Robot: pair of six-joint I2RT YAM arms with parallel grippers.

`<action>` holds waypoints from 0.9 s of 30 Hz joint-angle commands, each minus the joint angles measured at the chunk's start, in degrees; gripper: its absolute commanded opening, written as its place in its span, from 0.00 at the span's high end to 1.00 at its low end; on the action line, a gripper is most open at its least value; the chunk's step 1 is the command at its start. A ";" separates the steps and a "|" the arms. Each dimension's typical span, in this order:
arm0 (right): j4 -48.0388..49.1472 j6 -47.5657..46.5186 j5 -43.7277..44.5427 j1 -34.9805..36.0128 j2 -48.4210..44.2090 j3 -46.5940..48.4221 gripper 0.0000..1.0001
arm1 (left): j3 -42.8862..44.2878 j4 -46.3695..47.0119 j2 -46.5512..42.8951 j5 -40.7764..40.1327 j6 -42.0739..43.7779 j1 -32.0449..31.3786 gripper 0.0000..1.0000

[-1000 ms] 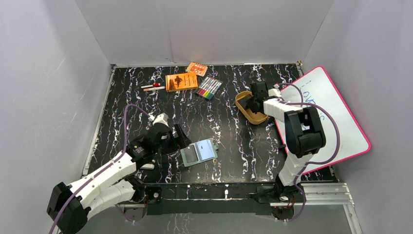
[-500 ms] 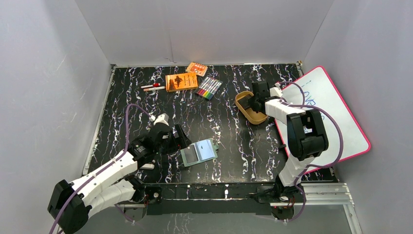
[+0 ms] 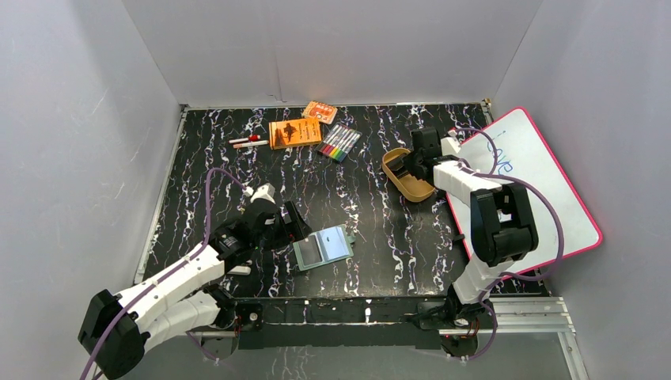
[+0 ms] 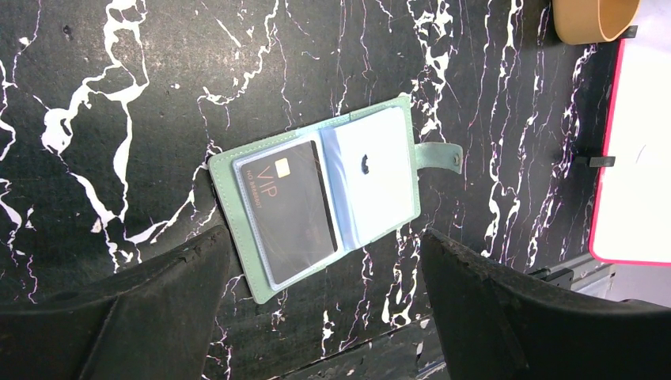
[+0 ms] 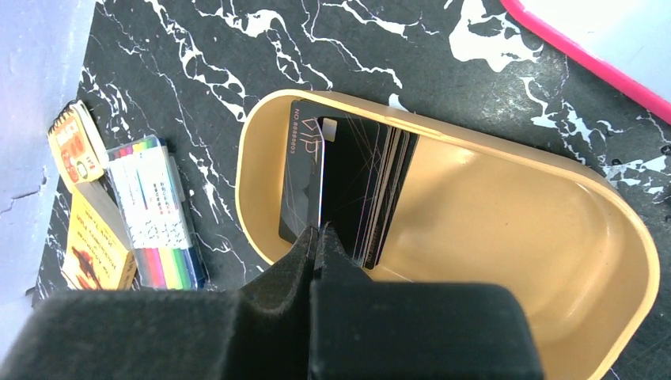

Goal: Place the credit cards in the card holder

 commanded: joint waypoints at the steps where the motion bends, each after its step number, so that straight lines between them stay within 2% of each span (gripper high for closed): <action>1: 0.83 -1.20 0.40 -0.30 -2.37 0.74 1.00 | 1.70 0.12 -0.15 -0.15 -0.38 0.04 0.14; 7: 0.84 -2.62 1.45 -0.45 -3.83 2.83 1.00 | 2.10 -0.43 -0.55 -0.76 -0.55 0.04 0.14; 12: -0.91 -7.53 2.03 -0.40 -6.24 8.05 1.00 | 2.79 -1.49 -2.01 -2.44 -0.80 0.03 0.15; 16: -0.61 -13.42 -3.18 -0.26 -10.75 10.28 1.00 | 3.17 -2.92 -4.27 -4.88 -1.09 0.04 0.15; 20: -1.08 -21.64 -15.30 -0.21 -16.84 10.58 1.00 | 3.96 -4.67 -6.21 -7.06 -0.97 0.04 0.15; 23: -2.93 -29.31 -31.85 -0.22 -20.60 10.56 1.00 | 4.22 -5.70 -7.40 -7.99 -0.60 0.08 0.15; 27: -10.82 -39.43 -52.29 0.68 -24.03 9.85 1.00 | 2.93 -6.54 -8.76 -8.42 -0.79 0.04 0.15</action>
